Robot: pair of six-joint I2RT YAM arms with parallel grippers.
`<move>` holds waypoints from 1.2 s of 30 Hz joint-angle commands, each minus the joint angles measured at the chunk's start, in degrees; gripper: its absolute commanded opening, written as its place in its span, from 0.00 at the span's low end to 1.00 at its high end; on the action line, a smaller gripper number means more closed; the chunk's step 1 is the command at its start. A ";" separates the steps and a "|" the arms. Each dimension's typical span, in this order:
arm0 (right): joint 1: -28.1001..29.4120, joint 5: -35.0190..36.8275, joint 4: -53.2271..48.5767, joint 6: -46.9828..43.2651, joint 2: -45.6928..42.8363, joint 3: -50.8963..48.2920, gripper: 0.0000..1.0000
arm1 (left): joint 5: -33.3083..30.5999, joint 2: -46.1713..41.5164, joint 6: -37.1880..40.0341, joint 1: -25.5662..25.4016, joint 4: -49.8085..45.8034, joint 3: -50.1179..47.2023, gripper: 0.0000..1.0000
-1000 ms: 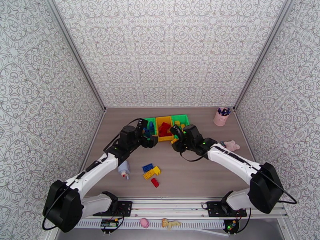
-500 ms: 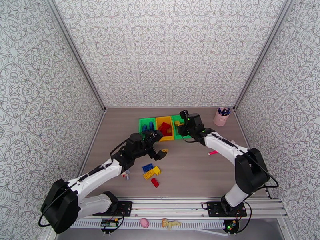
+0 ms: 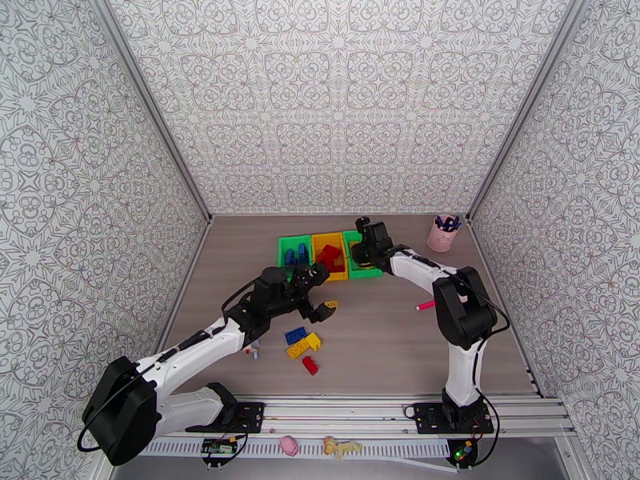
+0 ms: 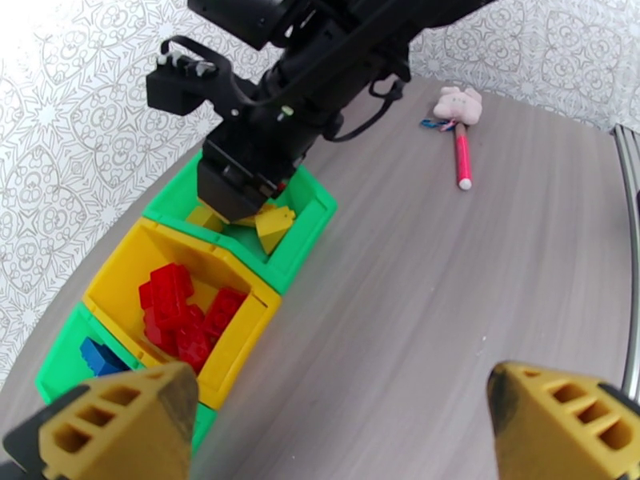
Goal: Sort the legos into containers by color
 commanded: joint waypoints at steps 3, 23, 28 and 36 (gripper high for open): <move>-0.35 0.07 -0.27 -0.36 -3.67 0.74 0.57 | 0.25 -1.39 -0.27 -0.44 -0.39 -1.11 1.00; -0.30 -17.21 1.81 -16.50 -31.88 -19.88 1.00 | -33.36 6.22 -62.47 -4.62 -45.32 15.33 1.00; -0.08 -22.97 -4.60 -23.20 -36.30 -20.77 1.00 | -30.44 8.75 -69.76 -4.57 -49.39 16.07 1.00; 0.01 -24.63 -9.22 -26.62 -37.24 -20.33 0.99 | -27.19 11.91 -73.25 -3.96 -50.76 13.06 1.00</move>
